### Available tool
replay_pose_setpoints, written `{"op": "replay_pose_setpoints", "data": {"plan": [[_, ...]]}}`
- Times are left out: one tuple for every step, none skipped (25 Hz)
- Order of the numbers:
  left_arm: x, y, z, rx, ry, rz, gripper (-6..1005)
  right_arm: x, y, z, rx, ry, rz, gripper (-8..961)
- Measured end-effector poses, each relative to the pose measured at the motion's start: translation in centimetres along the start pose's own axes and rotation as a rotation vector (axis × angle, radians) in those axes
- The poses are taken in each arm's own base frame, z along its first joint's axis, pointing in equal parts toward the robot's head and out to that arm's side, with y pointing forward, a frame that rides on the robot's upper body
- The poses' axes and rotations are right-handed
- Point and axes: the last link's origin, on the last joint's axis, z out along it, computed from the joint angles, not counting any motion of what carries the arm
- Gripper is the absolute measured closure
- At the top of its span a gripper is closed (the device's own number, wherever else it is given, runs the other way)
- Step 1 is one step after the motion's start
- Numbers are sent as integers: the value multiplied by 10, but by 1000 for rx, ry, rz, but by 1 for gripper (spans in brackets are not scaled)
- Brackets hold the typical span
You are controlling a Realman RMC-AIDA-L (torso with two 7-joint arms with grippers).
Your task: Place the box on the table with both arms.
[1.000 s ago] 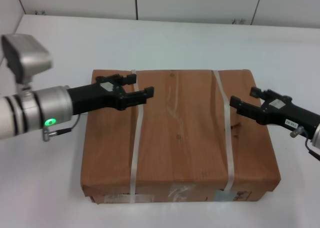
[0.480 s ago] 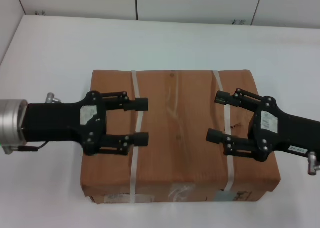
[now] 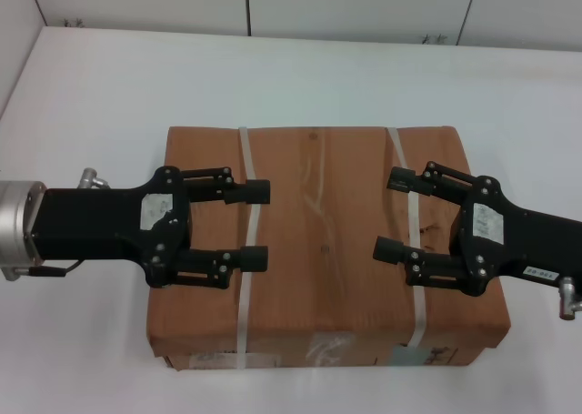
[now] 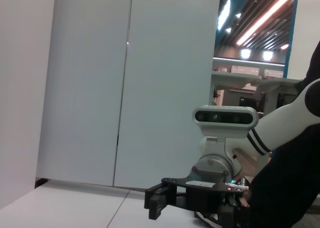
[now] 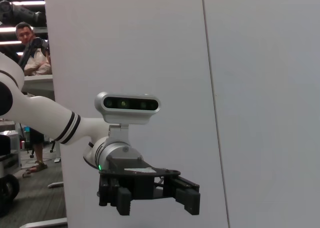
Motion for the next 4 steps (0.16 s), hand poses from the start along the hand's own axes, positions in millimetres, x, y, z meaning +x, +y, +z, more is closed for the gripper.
{"op": "replay_pose_setpoints", "data": {"plan": [[0,0,0,0,0,0,235,0,0,0,0,0,0,92],[0,0,0,1,0,0,235,0,0,0,0,0,0,92],[0,0,0,1,-1,1,235,0,0,0,0,0,-1,92],[0,0,0,1,0,2,235,0,0,0,-1,0,-1,92]]}}
